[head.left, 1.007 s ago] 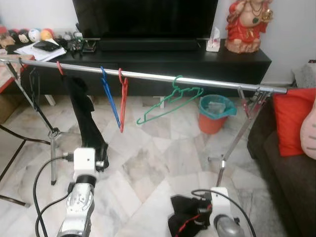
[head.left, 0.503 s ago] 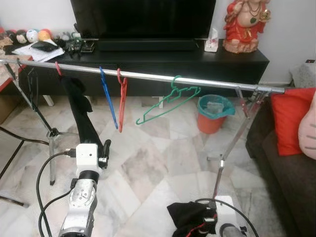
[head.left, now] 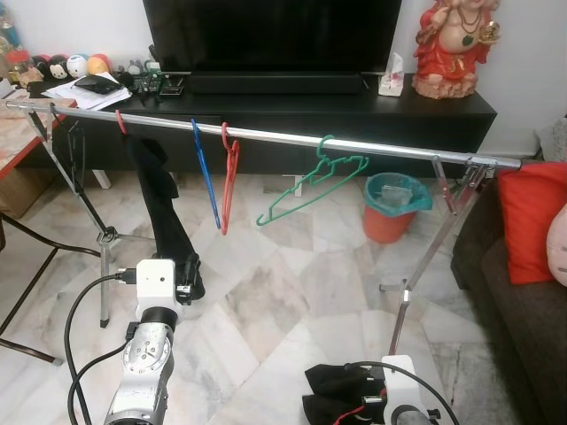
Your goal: Hang hanger
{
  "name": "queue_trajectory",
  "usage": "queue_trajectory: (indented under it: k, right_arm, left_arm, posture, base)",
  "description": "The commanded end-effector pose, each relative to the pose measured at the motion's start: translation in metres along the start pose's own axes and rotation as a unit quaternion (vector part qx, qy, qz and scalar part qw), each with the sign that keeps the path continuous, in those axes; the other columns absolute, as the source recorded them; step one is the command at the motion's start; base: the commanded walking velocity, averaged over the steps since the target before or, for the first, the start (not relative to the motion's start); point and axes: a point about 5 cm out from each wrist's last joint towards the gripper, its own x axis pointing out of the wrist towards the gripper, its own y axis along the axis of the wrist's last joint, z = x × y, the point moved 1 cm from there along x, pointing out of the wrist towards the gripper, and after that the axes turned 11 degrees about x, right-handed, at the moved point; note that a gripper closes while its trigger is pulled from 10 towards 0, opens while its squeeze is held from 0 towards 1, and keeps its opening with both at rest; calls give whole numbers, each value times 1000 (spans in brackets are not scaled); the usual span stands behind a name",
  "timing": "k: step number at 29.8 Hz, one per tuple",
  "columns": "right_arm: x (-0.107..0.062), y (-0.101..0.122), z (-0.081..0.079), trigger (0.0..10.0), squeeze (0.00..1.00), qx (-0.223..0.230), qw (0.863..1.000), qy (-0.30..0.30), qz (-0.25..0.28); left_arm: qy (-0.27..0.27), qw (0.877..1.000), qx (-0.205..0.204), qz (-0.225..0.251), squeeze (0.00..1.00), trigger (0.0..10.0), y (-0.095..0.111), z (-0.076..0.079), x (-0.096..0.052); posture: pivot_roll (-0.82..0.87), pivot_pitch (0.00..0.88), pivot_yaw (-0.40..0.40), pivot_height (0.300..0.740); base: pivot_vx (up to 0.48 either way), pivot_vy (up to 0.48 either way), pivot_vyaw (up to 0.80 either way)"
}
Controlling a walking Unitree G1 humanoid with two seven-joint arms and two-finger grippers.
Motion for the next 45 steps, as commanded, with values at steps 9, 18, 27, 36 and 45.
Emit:
queue_trajectory:
  k: [9,18,27,36,45]
  right_arm:
    - [-1,-4,4,10000,0,-13,1000,-3,-9]
    - [-1,-7,4,10000,0,-17,1000,-3,-15]
    - [-2,-12,10,10000,0,-12,1000,-12,-24]
    - [-3,-13,20,10000,0,9,999,-32,-29]
    - [-3,-12,21,10000,0,31,998,-39,-26]
  left_arm:
    - [2,1000,-1,-2,0,10000,4,0,3]
    - [5,1000,-3,-2,0,10000,5,1,3]
    - [6,1000,-3,-1,0,10000,6,0,4]
    - [7,1000,-5,-1,0,10000,7,0,5]
    - [8,1000,-4,-1,0,10000,8,-1,6]
  posture:
    - [-21,0,3,740]
    - [-20,0,0,740]
    - [-20,0,0,740]
    - [-19,0,1,740]
    - [-18,0,3,740]
  base:
    - [258,0,0]
    - [265,0,503]
    - [266,0,0]
    - [266,0,0]
    - [266,0,0]
